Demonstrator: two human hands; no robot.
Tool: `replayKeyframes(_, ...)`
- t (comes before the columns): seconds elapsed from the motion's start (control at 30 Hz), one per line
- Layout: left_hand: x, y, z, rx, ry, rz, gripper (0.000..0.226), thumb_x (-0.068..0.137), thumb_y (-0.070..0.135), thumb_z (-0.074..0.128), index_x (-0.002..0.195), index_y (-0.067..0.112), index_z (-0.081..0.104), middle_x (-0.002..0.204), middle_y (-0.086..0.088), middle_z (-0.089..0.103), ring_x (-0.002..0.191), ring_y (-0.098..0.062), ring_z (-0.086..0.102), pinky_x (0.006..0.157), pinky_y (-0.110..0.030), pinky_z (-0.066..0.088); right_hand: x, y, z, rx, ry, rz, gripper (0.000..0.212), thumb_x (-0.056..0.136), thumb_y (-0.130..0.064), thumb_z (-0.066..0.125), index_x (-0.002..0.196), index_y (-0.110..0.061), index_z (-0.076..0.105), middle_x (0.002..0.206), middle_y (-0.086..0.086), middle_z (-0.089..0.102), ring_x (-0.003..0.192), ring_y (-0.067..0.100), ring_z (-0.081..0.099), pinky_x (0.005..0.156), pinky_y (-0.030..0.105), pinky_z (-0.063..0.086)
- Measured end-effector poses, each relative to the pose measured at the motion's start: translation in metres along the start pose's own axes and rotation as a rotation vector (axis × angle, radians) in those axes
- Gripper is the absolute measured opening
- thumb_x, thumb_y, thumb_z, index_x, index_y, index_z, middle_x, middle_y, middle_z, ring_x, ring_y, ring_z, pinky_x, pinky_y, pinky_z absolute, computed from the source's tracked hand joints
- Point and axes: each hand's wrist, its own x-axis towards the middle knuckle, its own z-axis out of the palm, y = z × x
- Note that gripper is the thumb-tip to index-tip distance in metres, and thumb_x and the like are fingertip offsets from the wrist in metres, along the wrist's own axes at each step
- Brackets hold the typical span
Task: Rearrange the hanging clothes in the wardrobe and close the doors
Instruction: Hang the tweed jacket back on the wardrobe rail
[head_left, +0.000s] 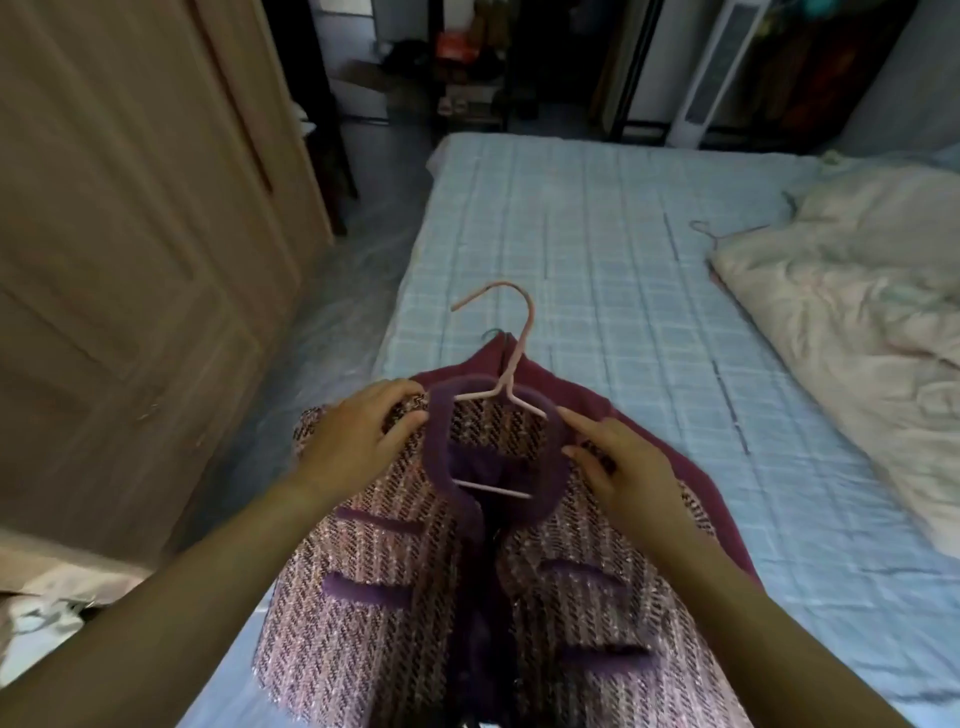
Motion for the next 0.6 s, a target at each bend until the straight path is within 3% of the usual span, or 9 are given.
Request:
replayKeyframes(0.07, -0.027, 0.016, -0.013, 0.043, 0.089, -0.032, 0.046, 0.088, 0.059, 0.036, 0.114, 0.028, 0.058, 0.111, 0.009, 0.065, 0.095, -0.013, 0.061, 0.074, -0.032, 0.044, -0.007, -0.017, -0.007, 0.024, 0.021, -0.039, 0.039, 0.085, -0.022, 0.067, 0.123, -0.028, 0.06, 0.09, -0.009, 0.064, 0.075, 0.004, 0.057, 0.065, 0.021, 0.048)
replayKeyframes(0.2, -0.092, 0.048, -0.021, 0.066, 0.157, -0.106, 0.045, 0.089, 0.061, 0.033, 0.111, 0.029, 0.058, 0.109, 0.013, 0.063, 0.102, -0.016, 0.06, 0.083, -0.043, 0.046, -0.036, -0.044, -0.014, 0.056, -0.016, -0.162, 0.036, 0.081, -0.034, 0.069, 0.117, -0.03, 0.064, 0.1, -0.013, 0.069, 0.079, 0.002, 0.06, 0.067, 0.013, 0.043)
replayKeyframes(0.33, -0.158, 0.074, -0.039, 0.086, 0.273, -0.143, 0.042, 0.09, 0.062, 0.035, 0.109, 0.031, 0.057, 0.102, 0.017, 0.062, 0.095, -0.014, 0.063, 0.079, -0.04, 0.047, -0.061, -0.07, -0.022, 0.135, -0.033, -0.281, 0.035, 0.08, -0.036, 0.067, 0.115, -0.03, 0.065, 0.099, -0.011, 0.069, 0.085, 0.004, 0.06, 0.07, 0.015, 0.045)
replayKeyframes(0.47, -0.221, 0.093, -0.069, 0.067, 0.438, -0.255, 0.038, 0.088, 0.061, 0.041, 0.105, 0.032, 0.059, 0.096, 0.021, 0.062, 0.09, -0.008, 0.062, 0.079, -0.039, 0.048, -0.069, -0.113, -0.026, 0.264, -0.097, -0.414, 0.035, 0.08, -0.035, 0.071, 0.114, -0.029, 0.067, 0.101, -0.014, 0.069, 0.089, -0.002, 0.061, 0.078, 0.005, 0.041)
replayKeyframes(0.6, -0.267, 0.098, -0.109, 0.038, 0.599, -0.351, 0.04, 0.084, 0.066, 0.044, 0.102, 0.035, 0.061, 0.095, 0.018, 0.068, 0.089, -0.004, 0.063, 0.083, -0.041, 0.049, -0.066, -0.17, -0.024, 0.336, -0.116, -0.519, 0.036, 0.077, -0.045, 0.069, 0.108, -0.028, 0.07, 0.097, -0.011, 0.071, 0.086, 0.002, 0.064, 0.075, 0.018, 0.049)
